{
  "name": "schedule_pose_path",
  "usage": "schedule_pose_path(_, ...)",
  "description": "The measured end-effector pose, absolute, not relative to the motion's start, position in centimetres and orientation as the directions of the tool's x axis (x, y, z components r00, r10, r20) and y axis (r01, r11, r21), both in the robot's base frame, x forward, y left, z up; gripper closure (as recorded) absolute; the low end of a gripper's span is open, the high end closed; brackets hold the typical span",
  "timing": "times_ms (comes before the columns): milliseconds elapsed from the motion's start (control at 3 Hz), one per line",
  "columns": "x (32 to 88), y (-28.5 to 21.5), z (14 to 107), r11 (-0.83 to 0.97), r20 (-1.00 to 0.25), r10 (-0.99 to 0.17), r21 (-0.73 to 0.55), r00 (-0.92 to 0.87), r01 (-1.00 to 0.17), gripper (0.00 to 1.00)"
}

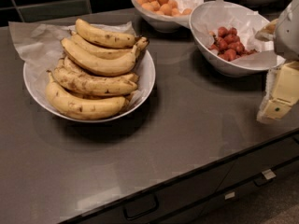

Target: Pick banana from white bowl

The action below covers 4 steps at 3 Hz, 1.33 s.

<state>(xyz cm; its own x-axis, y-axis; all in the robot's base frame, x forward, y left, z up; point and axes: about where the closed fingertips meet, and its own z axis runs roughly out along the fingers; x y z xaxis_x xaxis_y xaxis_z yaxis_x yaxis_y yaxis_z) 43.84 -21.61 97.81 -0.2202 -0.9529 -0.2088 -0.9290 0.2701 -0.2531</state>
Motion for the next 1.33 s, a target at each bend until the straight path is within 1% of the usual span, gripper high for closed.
schedule_pose_path(333, 43.8, -21.6, 97.8, 0.27, -0.209, -0.953, -0.254, -0.22, -0.929, 0.0)
schedule_pose_path(667, 44.9, -18.1, 99.9, 0.191, -0.193, -0.971, -0.292, -0.138, -0.937, 0.0)
schedule_pose_path(1000, 47.4, -11.4, 102.0, 0.054, -0.186, -0.983, -0.328, 0.008, -0.943, 0.0)
schedule_pose_path(1333, 48.9, -3.6, 102.3, -0.101, -0.154, -0.975, -0.343, 0.162, -0.934, 0.0)
